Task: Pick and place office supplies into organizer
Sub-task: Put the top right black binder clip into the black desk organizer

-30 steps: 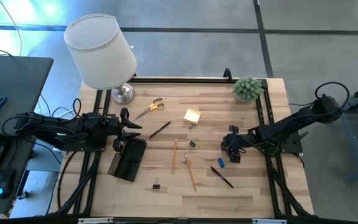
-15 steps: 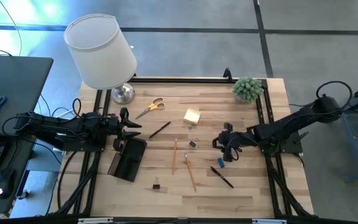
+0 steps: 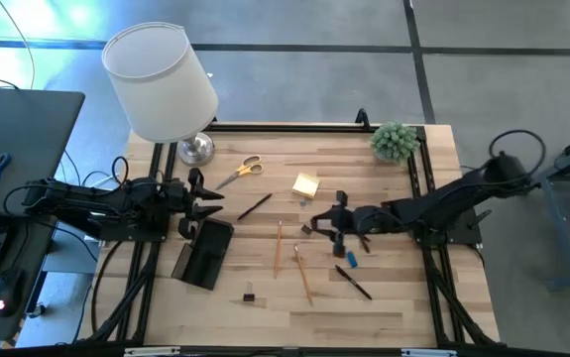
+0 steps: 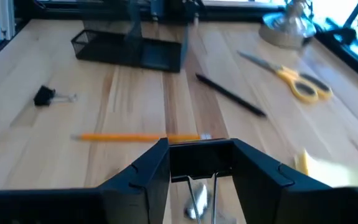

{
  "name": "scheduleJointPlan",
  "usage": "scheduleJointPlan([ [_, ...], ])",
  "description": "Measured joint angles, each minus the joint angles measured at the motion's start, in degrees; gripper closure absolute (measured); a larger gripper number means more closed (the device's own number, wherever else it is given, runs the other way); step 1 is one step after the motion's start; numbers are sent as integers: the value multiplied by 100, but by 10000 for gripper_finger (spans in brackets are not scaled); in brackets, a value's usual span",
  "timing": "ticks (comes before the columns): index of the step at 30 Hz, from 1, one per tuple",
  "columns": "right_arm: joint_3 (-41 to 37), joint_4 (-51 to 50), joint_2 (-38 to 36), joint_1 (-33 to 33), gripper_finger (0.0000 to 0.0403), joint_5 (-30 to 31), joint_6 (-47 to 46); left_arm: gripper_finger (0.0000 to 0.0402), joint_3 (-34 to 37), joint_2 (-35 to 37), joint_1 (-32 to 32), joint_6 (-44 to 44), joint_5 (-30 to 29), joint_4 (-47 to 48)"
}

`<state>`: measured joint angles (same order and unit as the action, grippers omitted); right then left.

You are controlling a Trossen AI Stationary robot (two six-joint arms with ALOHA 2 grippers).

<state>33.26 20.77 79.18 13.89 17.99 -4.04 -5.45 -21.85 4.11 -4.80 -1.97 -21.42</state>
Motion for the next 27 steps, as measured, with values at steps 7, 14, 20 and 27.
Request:
scheduleJointPlan([
  [7,1662,45,1703,0,256,-160,533,270,0,-2,-1,0,-71,7],
  [14,3526,7,3112,-5,257,-715,1172,270,-11,13,1,6,-219,61],
  [20,4900,-3,4119,-78,257,-1178,1334,270,-332,295,-1,15,-223,753],
  [27,6404,-195,5194,-78,254,-1398,1587,270,-863,781,-1,26,-324,2197],
])
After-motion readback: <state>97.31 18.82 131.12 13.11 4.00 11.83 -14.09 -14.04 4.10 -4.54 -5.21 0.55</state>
